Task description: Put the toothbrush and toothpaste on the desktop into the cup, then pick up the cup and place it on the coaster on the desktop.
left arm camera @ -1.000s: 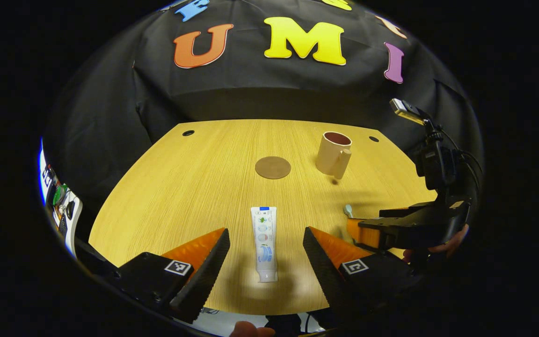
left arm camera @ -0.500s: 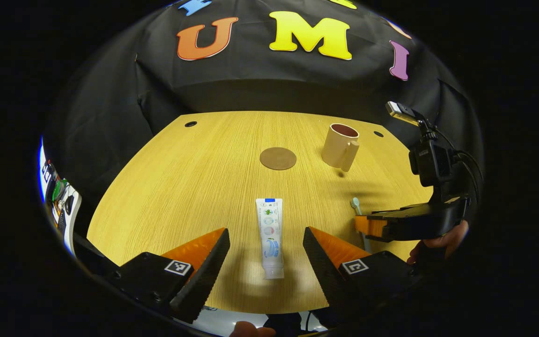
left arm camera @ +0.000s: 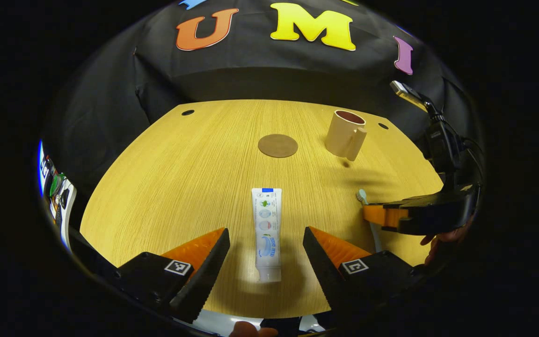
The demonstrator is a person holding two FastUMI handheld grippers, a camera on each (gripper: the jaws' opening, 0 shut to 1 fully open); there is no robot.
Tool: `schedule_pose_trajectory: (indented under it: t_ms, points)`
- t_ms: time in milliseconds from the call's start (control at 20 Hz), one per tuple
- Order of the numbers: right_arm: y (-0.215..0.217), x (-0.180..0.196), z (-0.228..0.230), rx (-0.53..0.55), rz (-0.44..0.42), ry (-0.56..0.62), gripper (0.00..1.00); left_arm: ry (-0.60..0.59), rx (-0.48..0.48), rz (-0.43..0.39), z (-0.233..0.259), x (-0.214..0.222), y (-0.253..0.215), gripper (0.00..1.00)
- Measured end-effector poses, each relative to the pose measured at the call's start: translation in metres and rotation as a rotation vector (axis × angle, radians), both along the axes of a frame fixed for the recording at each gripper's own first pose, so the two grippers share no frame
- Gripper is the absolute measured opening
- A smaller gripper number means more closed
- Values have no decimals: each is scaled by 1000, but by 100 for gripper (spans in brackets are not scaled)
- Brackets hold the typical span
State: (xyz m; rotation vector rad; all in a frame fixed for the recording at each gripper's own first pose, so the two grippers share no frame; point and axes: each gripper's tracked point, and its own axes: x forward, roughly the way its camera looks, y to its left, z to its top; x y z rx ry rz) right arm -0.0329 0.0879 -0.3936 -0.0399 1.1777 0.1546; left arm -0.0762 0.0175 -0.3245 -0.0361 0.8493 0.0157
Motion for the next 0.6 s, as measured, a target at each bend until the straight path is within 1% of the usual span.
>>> schedule_pose_trajectory:
  t_ms: [150, 400, 550, 600]
  points:
    - [-1, -2, 4, 29, -20, 13, 0, 9, 11, -4, -13, -2, -2, 100]
    - [-10, 1, 28, 67, -39, -25, 0, 26, -6, -4, -33, -5, -6, 100]
    - [-17, 1, 43, 72, -39, -49, 0, 77, -20, 8, -47, -6, -6, 96]
    - [-19, 1, 47, 69, -34, -56, 0, 78, -6, 8, -47, -3, -1, 93]
